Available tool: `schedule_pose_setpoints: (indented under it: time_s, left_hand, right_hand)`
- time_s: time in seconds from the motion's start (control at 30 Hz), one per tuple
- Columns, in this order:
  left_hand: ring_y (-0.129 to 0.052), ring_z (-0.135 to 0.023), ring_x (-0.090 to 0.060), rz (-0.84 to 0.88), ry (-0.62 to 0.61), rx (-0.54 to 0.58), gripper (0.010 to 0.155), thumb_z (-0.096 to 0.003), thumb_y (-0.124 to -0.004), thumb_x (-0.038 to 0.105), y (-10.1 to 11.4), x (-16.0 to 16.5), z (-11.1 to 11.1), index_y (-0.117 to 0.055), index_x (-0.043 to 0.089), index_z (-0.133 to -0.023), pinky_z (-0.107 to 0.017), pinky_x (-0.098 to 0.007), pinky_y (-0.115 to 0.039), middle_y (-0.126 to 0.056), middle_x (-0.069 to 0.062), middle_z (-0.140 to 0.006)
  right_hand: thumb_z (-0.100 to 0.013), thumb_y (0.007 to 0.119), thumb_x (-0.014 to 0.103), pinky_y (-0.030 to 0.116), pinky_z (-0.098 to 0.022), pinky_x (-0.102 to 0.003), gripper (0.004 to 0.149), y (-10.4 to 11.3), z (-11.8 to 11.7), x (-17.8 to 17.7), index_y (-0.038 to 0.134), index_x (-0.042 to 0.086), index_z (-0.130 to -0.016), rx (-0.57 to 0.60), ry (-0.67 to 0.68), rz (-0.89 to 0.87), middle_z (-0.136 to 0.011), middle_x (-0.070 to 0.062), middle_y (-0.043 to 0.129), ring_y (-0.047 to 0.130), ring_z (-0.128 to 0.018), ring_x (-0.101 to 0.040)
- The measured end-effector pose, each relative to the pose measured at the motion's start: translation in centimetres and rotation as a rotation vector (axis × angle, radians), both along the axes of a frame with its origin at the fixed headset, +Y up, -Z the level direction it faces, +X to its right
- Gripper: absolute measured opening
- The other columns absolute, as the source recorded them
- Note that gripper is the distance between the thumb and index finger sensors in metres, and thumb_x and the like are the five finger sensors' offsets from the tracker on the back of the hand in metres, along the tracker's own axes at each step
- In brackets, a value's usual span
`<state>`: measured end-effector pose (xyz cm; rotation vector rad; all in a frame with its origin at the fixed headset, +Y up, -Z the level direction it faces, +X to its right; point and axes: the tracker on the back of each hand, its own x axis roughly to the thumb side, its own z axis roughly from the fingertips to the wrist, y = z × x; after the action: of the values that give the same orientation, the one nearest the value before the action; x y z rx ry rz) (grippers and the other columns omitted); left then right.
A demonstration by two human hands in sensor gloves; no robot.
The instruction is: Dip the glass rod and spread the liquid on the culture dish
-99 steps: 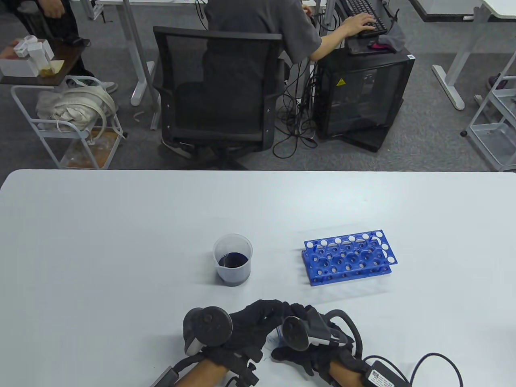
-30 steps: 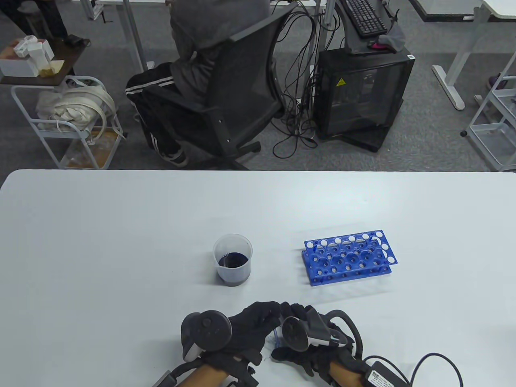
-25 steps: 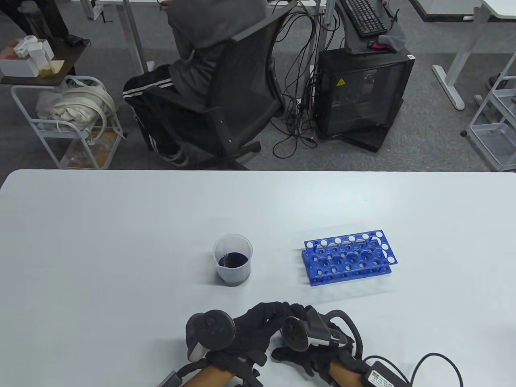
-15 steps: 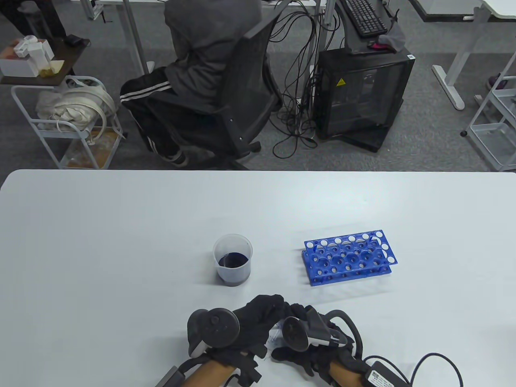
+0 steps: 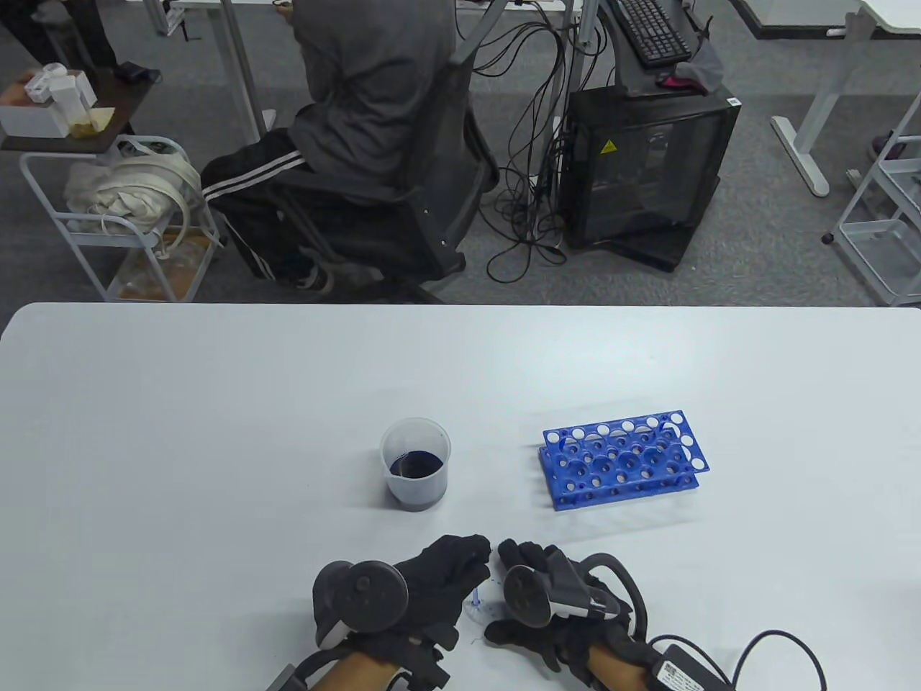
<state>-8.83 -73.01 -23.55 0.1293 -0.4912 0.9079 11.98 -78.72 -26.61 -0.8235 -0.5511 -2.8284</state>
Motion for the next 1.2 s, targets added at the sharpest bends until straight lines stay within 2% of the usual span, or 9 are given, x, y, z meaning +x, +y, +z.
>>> schedule_pose_setpoints:
  time_s: [0.27, 0.5, 0.53, 0.63, 0.7, 0.8, 0.93, 1.07, 1.2]
  left_hand:
    - [-0.087, -0.031, -0.009, 0.122, -0.019, -0.113, 0.045, -0.0565, -0.077, 0.041, -1.4, 0.4, -0.4, -0.07, 0.029, -0.099, -0.013, -0.031, -0.079, -0.087, 0.0, -0.092]
    - [-0.086, -0.032, -0.009, 0.123, -0.019, -0.102, 0.045, -0.0571, -0.077, 0.04, -1.0, 0.4, -0.6, -0.069, 0.029, -0.1, -0.014, -0.031, -0.079, -0.085, 0.0, -0.094]
    - [-0.086, -0.032, -0.009, 0.124, -0.017, -0.08, 0.045, -0.0572, -0.077, 0.04, -0.4, 0.1, -0.7, -0.069, 0.029, -0.1, -0.014, -0.031, -0.079, -0.085, 0.0, -0.094]
    - [-0.086, -0.034, -0.009, 0.178, 0.035, 0.021, 0.045, -0.0579, -0.076, 0.041, 2.9, -1.6, -1.3, -0.068, 0.03, -0.101, -0.015, -0.032, -0.079, -0.084, 0.001, -0.096]
    - [-0.086, -0.035, -0.009, 0.217, 0.11, 0.107, 0.045, -0.0585, -0.076, 0.041, 5.8, -3.8, -2.2, -0.067, 0.031, -0.101, -0.017, -0.032, -0.079, -0.083, 0.003, -0.097]
    - [-0.085, -0.037, -0.009, 0.221, 0.212, 0.152, 0.045, -0.0595, -0.075, 0.042, 7.6, -6.2, -3.6, -0.065, 0.032, -0.102, -0.019, -0.031, -0.079, -0.081, 0.004, -0.099]
    - [-0.085, -0.038, -0.008, 0.226, 0.382, 0.121, 0.045, -0.0601, -0.074, 0.042, 5.8, -8.8, -6.7, -0.064, 0.032, -0.103, -0.019, -0.031, -0.079, -0.08, 0.004, -0.1]
    - [-0.085, -0.038, -0.009, 0.206, 0.428, 0.01, 0.045, -0.0601, -0.075, 0.042, 2.8, -8.9, -9.0, -0.065, 0.032, -0.103, -0.02, -0.031, -0.079, -0.08, 0.004, -0.101]
    - [-0.085, -0.038, -0.008, 0.11, 0.447, -0.051, 0.045, -0.0598, -0.076, 0.043, 0.9, -8.6, -10.1, -0.066, 0.033, -0.102, -0.02, -0.031, -0.08, -0.082, 0.004, -0.1]
  right_hand:
    - [-0.039, 0.055, 0.08, 0.067, -0.051, -0.035, 0.105, 0.0, 0.0, 0.0, 0.004, 0.015, -0.104, 0.0, 0.0, 0.0, -0.109, -0.009, 0.02, 0.055, -0.076, -0.022]
    - [-0.039, 0.055, 0.08, 0.067, -0.051, -0.035, 0.105, 0.0, 0.0, 0.0, 0.004, 0.015, -0.104, 0.0, 0.0, 0.0, -0.109, -0.009, 0.02, 0.055, -0.076, -0.022]
    - [-0.038, 0.055, 0.08, 0.067, -0.051, -0.035, 0.105, 0.0, 0.0, 0.0, 0.004, 0.015, -0.104, 0.0, 0.0, 0.0, -0.109, -0.009, 0.02, 0.055, -0.076, -0.022]
    - [-0.039, 0.054, 0.08, 0.067, -0.051, -0.035, 0.105, 0.0, 0.0, 0.0, 0.004, 0.015, -0.104, 0.001, 0.001, 0.002, -0.109, -0.009, 0.02, 0.055, -0.076, -0.022]
    - [-0.038, 0.055, 0.08, 0.067, -0.051, -0.035, 0.105, 0.0, 0.0, 0.0, 0.003, 0.015, -0.104, 0.003, 0.002, 0.004, -0.109, -0.009, 0.02, 0.055, -0.076, -0.022]
    - [-0.039, 0.055, 0.08, 0.067, -0.051, -0.035, 0.105, 0.0, 0.0, 0.0, 0.004, 0.015, -0.104, 0.003, 0.002, 0.004, -0.109, -0.009, 0.02, 0.055, -0.076, -0.022]
    - [-0.039, 0.055, 0.08, 0.067, -0.051, -0.035, 0.105, 0.0, 0.0, 0.0, 0.003, 0.015, -0.104, 0.004, 0.002, 0.005, -0.109, -0.009, 0.02, 0.055, -0.076, -0.022]
    - [-0.039, 0.054, 0.08, 0.067, -0.051, -0.035, 0.105, 0.0, 0.0, 0.0, 0.003, 0.015, -0.104, 0.004, 0.002, 0.005, -0.109, -0.009, 0.02, 0.055, -0.076, -0.022]
    - [-0.039, 0.055, 0.08, 0.067, -0.051, -0.035, 0.105, 0.0, 0.0, 0.0, 0.003, 0.015, -0.104, 0.003, 0.002, 0.004, -0.109, -0.009, 0.02, 0.055, -0.076, -0.022]
